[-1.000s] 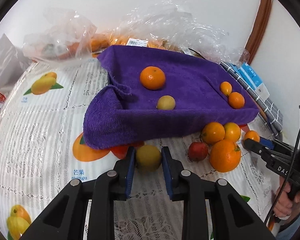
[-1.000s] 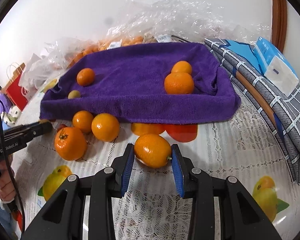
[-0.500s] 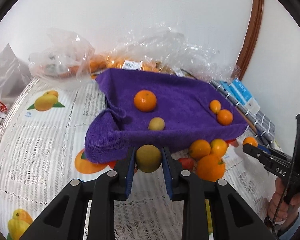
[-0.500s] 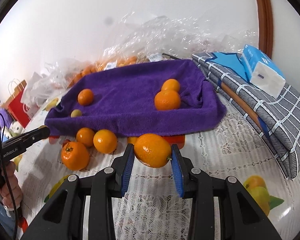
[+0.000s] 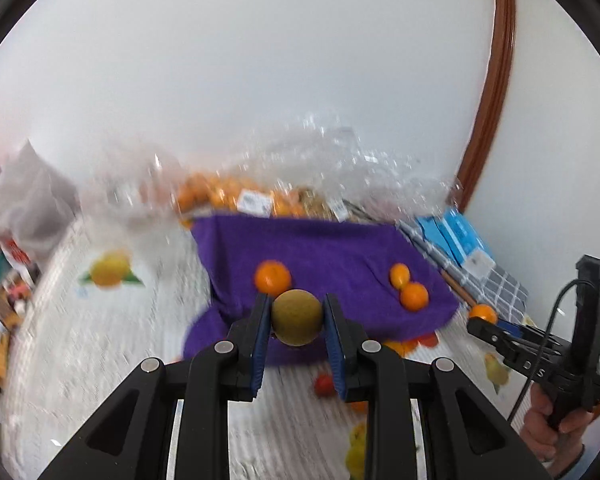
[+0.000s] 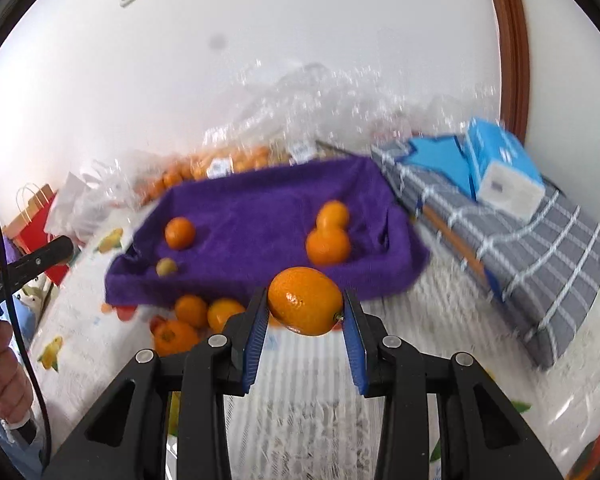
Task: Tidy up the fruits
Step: 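Lift both held fruits up and carry them over the purple towel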
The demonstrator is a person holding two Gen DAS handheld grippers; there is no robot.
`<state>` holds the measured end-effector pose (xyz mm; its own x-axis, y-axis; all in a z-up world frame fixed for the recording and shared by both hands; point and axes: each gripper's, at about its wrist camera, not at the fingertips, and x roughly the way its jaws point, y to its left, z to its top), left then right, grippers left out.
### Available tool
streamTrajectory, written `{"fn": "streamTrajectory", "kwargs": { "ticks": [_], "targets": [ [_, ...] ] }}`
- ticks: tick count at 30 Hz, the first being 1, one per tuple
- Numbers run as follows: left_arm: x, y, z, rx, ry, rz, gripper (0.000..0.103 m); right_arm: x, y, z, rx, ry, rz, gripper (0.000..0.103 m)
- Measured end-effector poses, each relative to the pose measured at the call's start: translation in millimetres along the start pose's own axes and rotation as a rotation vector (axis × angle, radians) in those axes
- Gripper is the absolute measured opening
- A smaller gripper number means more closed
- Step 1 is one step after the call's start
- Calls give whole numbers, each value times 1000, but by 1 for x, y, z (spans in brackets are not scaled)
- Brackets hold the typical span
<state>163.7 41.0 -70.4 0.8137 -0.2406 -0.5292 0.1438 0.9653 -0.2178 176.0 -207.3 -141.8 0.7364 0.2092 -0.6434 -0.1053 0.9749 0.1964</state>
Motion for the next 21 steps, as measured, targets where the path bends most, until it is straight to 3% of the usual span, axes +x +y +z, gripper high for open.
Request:
{"fn": "streamTrajectory", "kwargs": {
  "ticks": [10, 15, 21],
  "targets": [
    [23, 9, 59, -84, -111, -5, 25, 7, 11, 68, -5, -105, -11, 36],
    [59, 23, 40, -144, -103, -29, 25, 31, 8, 85, -3, -138, -2, 36],
    [91, 35, 21, -175, -36, -17, 25, 72, -14, 68, 24, -99, -7, 36]
  ]
}}
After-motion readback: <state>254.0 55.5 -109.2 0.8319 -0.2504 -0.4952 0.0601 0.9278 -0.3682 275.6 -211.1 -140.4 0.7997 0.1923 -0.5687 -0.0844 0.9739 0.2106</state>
